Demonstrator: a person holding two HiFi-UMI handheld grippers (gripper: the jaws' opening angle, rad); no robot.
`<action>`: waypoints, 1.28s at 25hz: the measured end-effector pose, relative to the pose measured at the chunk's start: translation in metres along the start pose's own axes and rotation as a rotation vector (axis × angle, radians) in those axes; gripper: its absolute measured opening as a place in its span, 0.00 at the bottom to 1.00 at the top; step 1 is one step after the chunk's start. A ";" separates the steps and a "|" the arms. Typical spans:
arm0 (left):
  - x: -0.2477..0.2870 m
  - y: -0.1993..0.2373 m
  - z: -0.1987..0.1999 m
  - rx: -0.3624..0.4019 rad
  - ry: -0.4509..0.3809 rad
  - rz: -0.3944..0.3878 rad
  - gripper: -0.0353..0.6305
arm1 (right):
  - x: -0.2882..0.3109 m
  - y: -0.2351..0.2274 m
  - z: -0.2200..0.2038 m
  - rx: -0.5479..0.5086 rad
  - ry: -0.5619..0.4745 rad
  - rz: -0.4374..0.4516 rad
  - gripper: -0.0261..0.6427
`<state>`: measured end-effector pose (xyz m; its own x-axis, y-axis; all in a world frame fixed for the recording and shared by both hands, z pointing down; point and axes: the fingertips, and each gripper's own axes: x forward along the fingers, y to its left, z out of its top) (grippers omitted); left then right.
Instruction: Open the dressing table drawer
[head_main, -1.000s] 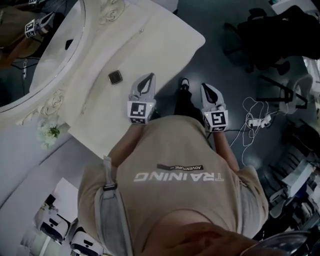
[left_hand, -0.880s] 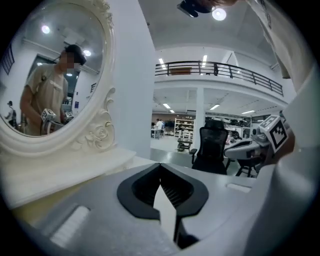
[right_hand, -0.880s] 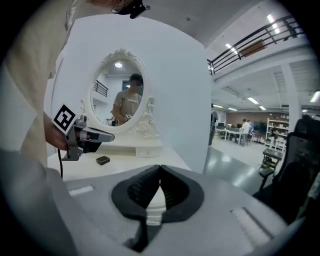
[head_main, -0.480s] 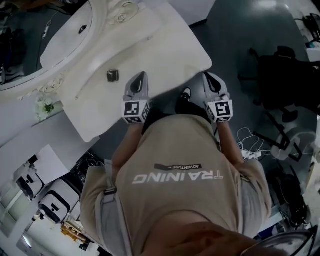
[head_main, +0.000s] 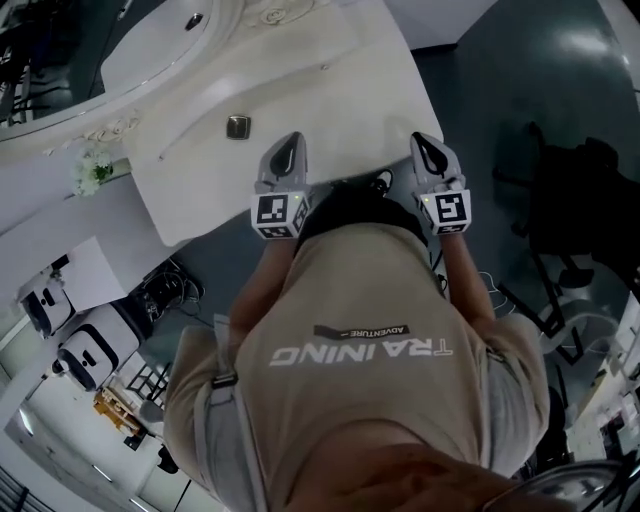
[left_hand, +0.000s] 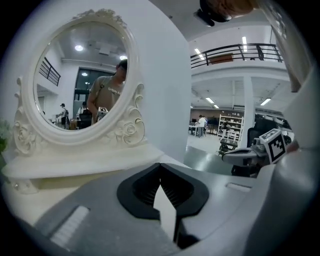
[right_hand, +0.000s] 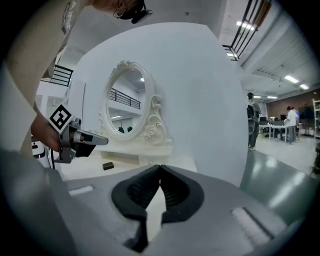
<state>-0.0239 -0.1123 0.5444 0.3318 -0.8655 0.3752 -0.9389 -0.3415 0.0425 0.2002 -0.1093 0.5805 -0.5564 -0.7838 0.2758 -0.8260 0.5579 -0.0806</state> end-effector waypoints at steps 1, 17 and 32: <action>0.003 0.001 -0.001 -0.003 -0.001 0.000 0.06 | 0.005 0.002 0.003 0.010 -0.005 0.004 0.04; 0.016 0.050 0.021 0.032 -0.065 -0.099 0.06 | 0.123 0.055 0.010 0.001 0.112 0.047 0.06; -0.009 0.127 0.003 -0.026 -0.047 -0.130 0.06 | 0.265 0.084 -0.045 0.025 0.329 -0.035 0.29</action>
<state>-0.1458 -0.1493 0.5434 0.4540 -0.8310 0.3214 -0.8896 -0.4426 0.1123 -0.0123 -0.2577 0.6894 -0.4722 -0.6702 0.5726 -0.8481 0.5225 -0.0879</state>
